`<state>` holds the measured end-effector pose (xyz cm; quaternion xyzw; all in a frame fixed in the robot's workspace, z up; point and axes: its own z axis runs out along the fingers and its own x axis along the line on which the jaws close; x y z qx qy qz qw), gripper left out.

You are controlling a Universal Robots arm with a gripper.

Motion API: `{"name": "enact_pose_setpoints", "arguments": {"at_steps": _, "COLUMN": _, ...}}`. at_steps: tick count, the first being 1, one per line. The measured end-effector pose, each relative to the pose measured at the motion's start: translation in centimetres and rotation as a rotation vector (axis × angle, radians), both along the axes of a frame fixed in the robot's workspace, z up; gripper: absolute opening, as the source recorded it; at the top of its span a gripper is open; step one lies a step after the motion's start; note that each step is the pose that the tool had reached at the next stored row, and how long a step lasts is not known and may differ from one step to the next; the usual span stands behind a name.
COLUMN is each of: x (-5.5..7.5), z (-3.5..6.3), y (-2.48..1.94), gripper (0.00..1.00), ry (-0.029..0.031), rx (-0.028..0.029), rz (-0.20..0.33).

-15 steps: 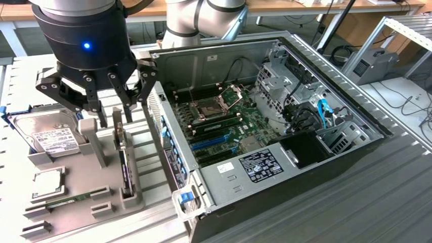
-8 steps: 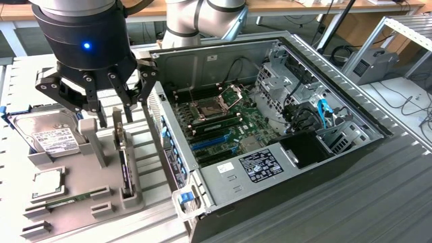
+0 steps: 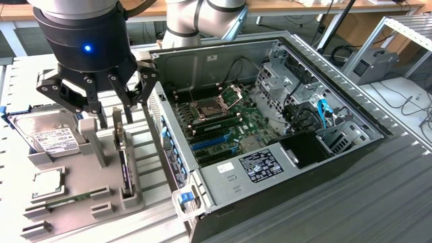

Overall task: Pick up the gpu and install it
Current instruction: 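Pick up the gpu and move the gpu toward the slot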

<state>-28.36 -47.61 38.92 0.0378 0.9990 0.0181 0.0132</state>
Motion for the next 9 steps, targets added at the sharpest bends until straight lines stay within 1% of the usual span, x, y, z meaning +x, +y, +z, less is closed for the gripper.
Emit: {"name": "enact_pose_setpoints", "arguments": {"at_steps": 9, "x": 0.00, "z": -0.33, "y": 0.00, "gripper": 0.42, "ry": 0.0001, "rx": 0.0000, "rz": 0.000}}
